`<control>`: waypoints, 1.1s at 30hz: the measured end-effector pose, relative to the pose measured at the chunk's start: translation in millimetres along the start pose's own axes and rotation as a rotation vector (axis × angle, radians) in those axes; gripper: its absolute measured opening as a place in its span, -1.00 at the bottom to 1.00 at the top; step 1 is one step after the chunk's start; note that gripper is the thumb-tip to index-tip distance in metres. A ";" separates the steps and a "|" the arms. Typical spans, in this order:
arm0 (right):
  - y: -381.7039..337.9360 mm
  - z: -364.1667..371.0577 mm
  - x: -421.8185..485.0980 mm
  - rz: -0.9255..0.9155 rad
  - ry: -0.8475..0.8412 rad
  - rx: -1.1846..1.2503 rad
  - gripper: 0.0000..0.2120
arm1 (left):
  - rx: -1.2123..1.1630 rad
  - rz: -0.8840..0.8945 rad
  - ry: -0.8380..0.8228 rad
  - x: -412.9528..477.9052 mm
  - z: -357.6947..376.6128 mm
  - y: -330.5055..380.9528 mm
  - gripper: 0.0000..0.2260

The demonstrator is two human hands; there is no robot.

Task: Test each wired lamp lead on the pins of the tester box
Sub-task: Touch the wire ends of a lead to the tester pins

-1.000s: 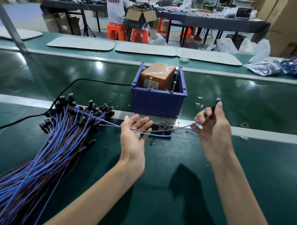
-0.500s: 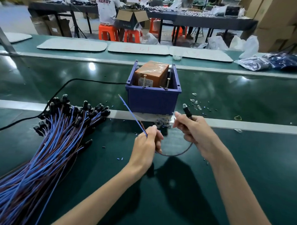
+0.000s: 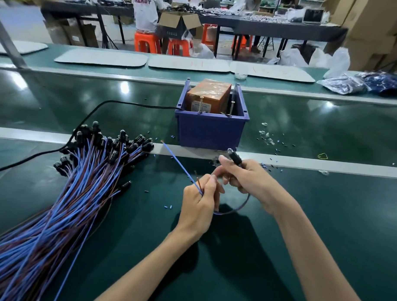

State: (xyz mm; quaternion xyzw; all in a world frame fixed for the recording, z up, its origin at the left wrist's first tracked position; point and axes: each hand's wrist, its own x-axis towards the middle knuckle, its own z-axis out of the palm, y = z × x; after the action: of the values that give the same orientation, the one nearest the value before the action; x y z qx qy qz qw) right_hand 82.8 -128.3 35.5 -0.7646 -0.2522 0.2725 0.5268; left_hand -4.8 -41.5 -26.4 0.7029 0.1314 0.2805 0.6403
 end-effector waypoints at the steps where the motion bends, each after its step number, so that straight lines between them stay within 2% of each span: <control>1: -0.1 0.6 0.6 -0.027 0.001 -0.005 -0.63 | 0.007 -0.021 -0.007 0.1 0.7 -0.8 -0.69; 3: -1.5 2.8 0.9 -0.091 -0.017 -0.001 -0.68 | 0.038 -0.065 -0.036 0.2 1.7 -3.2 -0.71; 6: -2.5 7.4 -0.6 -0.173 -0.135 0.019 -0.76 | 0.100 -0.104 -0.053 2.5 1.3 -6.1 -0.72; 8: -1.5 6.8 -1.2 -0.195 -0.193 -0.028 -0.83 | 0.119 -0.114 -0.030 5.1 -1.3 -6.7 -0.69; 10: 1.4 3.5 -1.4 -0.192 -0.215 -0.037 -0.95 | 0.117 -0.108 -0.027 5.9 -2.5 -4.6 -0.75; 11: 3.3 2.1 -1.0 -0.192 -0.216 -0.035 -0.96 | 0.104 -0.100 -0.039 6.0 -2.4 -2.9 -0.77; 16: 4.8 5.1 -1.1 -0.192 -0.173 -0.035 -0.89 | 0.093 -0.014 -0.121 4.5 -5.4 3.6 -0.58; 25: 2.1 9.0 0.0 -0.159 -0.197 -0.133 -0.88 | 0.152 -0.003 -0.047 6.3 -2.0 0.6 -0.64; 27: 2.5 5.8 1.2 -0.126 -0.185 -0.144 -0.88 | 0.081 -0.009 -0.028 6.4 -2.3 -2.2 -0.72; 30: 1.7 -0.5 1.5 -0.084 -0.131 -0.147 -0.80 | -0.050 0.035 -0.039 5.3 -3.9 -4.3 -0.62; 33: 0.6 -6.8 -0.2 -0.029 -0.143 -0.137 -0.81 | -0.182 0.046 0.082 6.4 -4.5 -3.3 -0.63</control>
State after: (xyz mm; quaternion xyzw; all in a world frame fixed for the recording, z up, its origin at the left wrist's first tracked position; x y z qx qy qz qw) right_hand 87.4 -133.1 37.0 -0.7736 -0.3183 0.3009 0.4579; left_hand -1.5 -33.8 -28.0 0.6324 0.1153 0.3344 0.6891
